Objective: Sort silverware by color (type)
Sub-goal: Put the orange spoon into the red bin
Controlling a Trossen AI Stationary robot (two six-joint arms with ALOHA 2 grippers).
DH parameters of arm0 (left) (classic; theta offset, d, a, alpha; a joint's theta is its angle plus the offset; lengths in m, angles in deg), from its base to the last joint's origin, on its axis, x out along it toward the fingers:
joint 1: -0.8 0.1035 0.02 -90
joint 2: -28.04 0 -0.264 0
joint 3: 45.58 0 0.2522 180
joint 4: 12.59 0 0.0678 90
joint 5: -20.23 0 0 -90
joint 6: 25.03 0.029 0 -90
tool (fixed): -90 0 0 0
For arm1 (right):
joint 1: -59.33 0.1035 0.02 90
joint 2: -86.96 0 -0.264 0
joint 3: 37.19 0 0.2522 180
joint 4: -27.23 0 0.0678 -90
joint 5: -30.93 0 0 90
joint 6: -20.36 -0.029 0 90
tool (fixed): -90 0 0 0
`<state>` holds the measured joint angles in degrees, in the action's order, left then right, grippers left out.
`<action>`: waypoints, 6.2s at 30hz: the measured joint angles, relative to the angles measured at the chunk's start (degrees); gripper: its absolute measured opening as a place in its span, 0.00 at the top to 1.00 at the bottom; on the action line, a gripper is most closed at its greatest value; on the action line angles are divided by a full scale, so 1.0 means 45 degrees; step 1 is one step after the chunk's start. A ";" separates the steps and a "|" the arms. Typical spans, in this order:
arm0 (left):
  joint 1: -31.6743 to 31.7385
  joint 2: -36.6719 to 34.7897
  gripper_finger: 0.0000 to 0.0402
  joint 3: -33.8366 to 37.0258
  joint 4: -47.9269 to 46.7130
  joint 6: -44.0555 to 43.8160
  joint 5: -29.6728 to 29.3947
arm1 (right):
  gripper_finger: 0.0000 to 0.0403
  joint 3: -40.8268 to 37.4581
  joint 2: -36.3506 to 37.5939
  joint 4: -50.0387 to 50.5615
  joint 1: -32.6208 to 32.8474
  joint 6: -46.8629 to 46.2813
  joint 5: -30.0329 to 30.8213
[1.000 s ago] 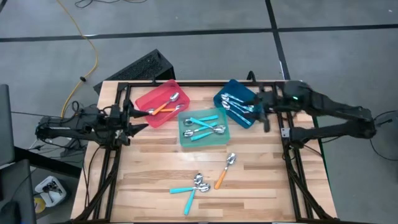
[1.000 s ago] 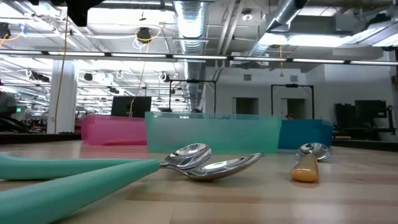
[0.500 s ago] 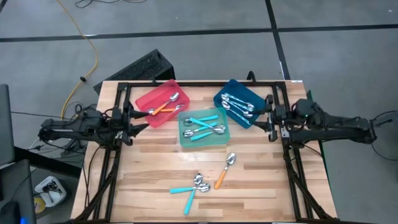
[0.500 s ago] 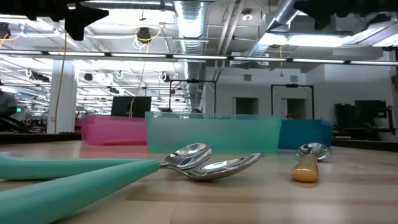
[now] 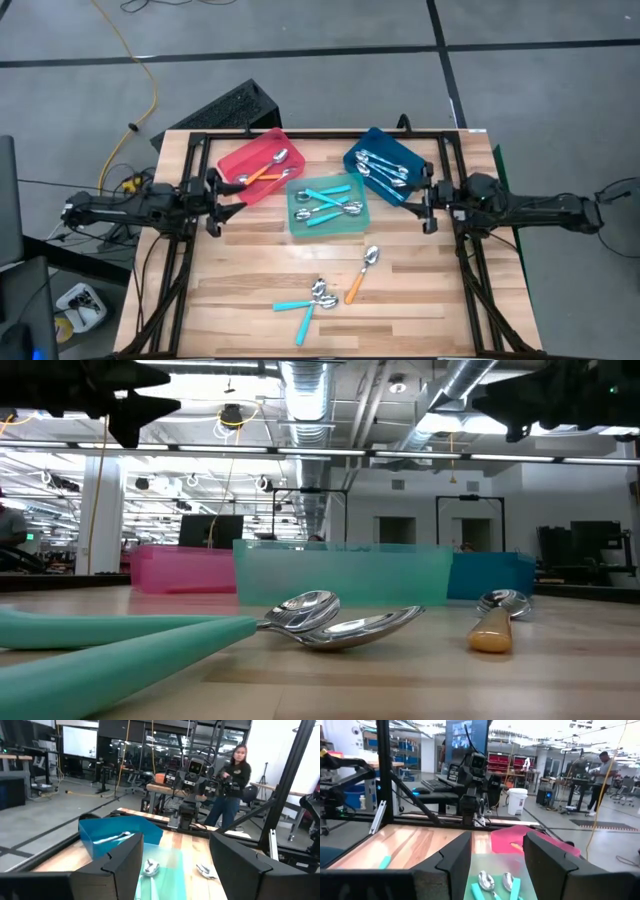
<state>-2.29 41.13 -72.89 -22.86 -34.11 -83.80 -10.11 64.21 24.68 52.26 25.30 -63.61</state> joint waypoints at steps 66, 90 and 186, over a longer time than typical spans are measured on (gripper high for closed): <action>0.0004 0.0005 0.47 0.0384 0.0028 -0.0187 0.0026 | 0.51 -0.0959 -0.0039 -0.0950 -0.0293 -0.0955 0.0030; 0.0004 0.0008 0.47 0.0384 -0.0030 -0.0046 -0.0016 | 0.51 -0.0959 -0.0039 -0.0920 -0.0293 -0.1012 0.0025; 0.0004 0.0008 0.47 0.0394 -0.1798 -0.0435 -0.0073 | 0.51 -0.0959 -0.5027 -0.4864 -0.0249 -0.2469 0.0020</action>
<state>-2.27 41.16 -71.11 -30.95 -36.06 -84.12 -14.43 41.59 2.79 51.14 14.18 -63.52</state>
